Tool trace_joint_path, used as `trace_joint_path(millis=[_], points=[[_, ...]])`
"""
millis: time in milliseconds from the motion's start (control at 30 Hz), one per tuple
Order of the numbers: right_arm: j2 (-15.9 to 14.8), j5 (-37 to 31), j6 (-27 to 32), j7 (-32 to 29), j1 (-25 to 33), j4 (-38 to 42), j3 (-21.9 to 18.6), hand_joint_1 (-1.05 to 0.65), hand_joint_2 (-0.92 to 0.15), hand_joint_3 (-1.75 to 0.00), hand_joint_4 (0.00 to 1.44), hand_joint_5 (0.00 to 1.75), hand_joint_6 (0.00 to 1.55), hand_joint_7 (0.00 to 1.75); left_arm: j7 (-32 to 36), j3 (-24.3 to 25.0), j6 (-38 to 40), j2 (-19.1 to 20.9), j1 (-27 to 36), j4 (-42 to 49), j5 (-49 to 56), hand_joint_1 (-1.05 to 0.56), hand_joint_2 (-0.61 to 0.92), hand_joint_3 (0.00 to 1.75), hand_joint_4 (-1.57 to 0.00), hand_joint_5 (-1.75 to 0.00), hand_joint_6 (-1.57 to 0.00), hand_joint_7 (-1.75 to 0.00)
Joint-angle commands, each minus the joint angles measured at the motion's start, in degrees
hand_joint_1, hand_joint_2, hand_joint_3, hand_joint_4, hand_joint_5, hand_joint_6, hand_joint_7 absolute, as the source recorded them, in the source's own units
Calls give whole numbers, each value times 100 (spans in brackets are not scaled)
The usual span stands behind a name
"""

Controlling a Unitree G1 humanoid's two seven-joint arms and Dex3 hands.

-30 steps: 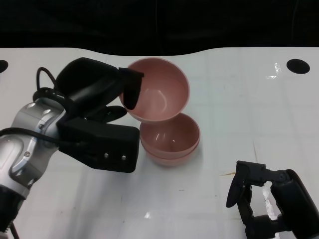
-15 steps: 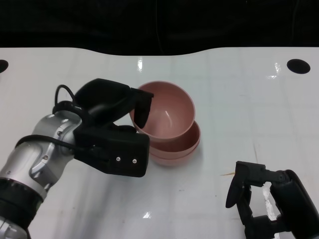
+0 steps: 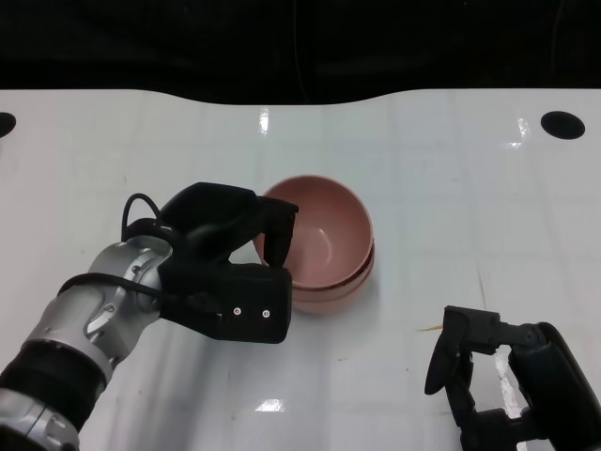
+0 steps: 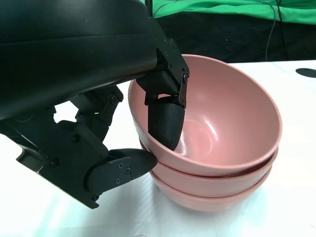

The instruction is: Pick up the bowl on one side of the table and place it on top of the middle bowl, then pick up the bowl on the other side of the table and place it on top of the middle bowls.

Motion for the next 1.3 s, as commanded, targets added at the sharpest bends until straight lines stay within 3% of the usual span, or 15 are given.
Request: trace_joint_path(millis=[33,133,267,300,367,400,467,633,800,967,1200,1300], points=[[-24,10,-28,-20,21,-39,-20,-4,-18,-169,97,175,85,148,169,-25,-79,-38,-219,261,-49,-24,52,106,-89,-175,-73,-175],[-36,9,-28,-12,15,-33,-29,-4,-18,-169,98,175,85,148,174,-29,-20,-129,-269,427,-84,-24,52,105,-89,-175,-73,-175],[-43,-18,-7,-15,22,-53,-33,-4,-18,-169,97,175,85,147,12,60,-20,-197,-280,528,-318,-22,51,103,-81,-175,-77,-140],[-41,5,-15,-4,21,-50,-29,-4,-18,-169,97,175,85,147,-62,80,-2,-201,-274,514,-396,-24,61,84,-71,-161,-76,-104],[-37,21,-14,3,25,-59,-26,-3,-18,-169,97,175,85,147,-158,107,12,-183,-240,436,-503,-26,80,46,-62,-134,-78,-55],[-35,20,-3,3,30,-68,-25,-3,-18,-169,97,175,85,147,-134,102,-10,-156,-219,391,-508,-29,87,28,-55,-102,-71,-29],[-33,8,12,1,35,-79,-23,-3,-18,-169,97,175,85,147,-114,116,-39,-94,-155,251,-532,-36,91,18,-48,-70,-60,-8],[-22,18,-5,-3,18,-54,-20,-3,-18,-170,97,175,85,147,-631,299,258,77,79,-441,-851,-53,92,19,-34,-55,-44,0],[-26,32,7,13,8,-37,-25,-3,-18,-170,97,175,85,147,-1260,523,713,374,493,-1601,-1126,-65,92,23,-24,-48,-39,0],[-28,-18,-30,-16,-29,20,-40,-3,-18,-169,97,175,85,147,-1452,772,969,581,943,-2532,-1314,-69,92,23,-18,-45,-35,0],[-40,8,-29,21,-46,40,-31,-4,-18,-169,97,175,85,147,-1157,1355,741,683,1945,-3522,-1779,-66,92,27,-18,-54,-35,0],[-41,0,-61,11,-51,71,-34,-3,-18,-169,97,175,85,147,-903,1571,496,606,2391,-3780,-1927,-60,92,24,-12,-68,-35,0]])
